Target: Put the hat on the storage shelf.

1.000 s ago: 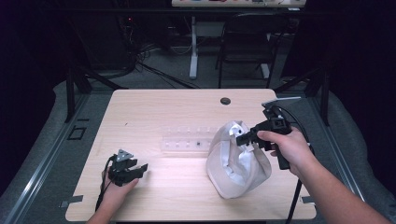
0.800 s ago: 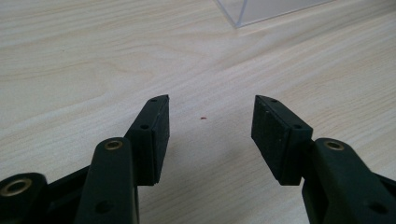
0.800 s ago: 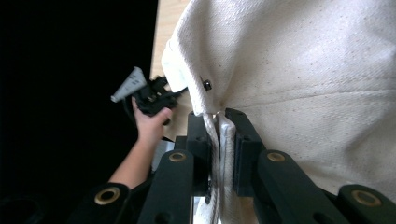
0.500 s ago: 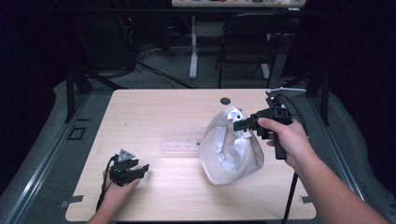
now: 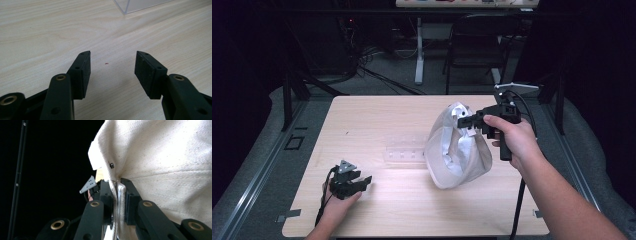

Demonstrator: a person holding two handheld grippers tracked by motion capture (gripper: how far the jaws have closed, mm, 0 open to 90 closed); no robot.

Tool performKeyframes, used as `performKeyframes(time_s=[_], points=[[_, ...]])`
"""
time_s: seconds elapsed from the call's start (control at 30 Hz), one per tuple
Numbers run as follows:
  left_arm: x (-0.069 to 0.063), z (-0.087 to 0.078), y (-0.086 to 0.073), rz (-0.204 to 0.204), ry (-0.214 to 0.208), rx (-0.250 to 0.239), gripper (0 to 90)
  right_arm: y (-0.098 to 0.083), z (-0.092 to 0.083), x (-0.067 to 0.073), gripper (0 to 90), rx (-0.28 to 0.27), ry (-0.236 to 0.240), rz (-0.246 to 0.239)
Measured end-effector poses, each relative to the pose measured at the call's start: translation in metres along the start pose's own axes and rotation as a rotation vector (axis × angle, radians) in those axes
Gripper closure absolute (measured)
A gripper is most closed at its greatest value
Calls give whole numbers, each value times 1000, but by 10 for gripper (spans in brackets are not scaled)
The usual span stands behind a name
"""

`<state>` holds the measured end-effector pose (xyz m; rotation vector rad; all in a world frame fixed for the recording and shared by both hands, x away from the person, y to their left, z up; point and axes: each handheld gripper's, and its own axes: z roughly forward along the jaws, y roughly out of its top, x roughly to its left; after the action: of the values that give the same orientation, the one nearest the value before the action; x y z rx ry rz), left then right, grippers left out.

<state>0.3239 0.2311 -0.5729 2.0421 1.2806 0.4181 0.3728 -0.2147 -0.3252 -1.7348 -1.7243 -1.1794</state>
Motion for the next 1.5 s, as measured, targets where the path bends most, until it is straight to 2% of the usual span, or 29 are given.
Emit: performKeyframes(time_s=[0.17, 0.2, 0.53, 0.87, 1.0, 1.03, 1.2, 1.3, 1.5], points=[[0, 0, 0, -3, -4, -1, 473, 6, 0, 6, 810, -20, 17, -7], [0, -1, 0, -1, -11, 13, 473, 7, 1, 8, 810, -29, 20, -2], [0, 0, 0, -3, -9, 1, 472, 20, 9, 15, 810, -74, 31, 12], [-1, 0, 1, 1, -15, 7, 473, 35, 17, 16, 810, -123, 40, 39], [-4, 0, 1, 20, -11, 5, 472, 40, 21, 14, 810, -149, 35, 52], [-5, 0, 1, 35, -10, -1, 472, 42, 22, 14, 810, -152, 32, 54], [-19, 1, 5, 86, -10, -44, 467, 47, 25, 14, 810, -180, 24, 61], [-32, 1, 11, 115, -35, -67, 457, 50, 26, 13, 810, -190, 18, 69], [-66, 1, 28, 188, -92, -147, 450, 55, 32, 9, 810, -203, 10, 80]])
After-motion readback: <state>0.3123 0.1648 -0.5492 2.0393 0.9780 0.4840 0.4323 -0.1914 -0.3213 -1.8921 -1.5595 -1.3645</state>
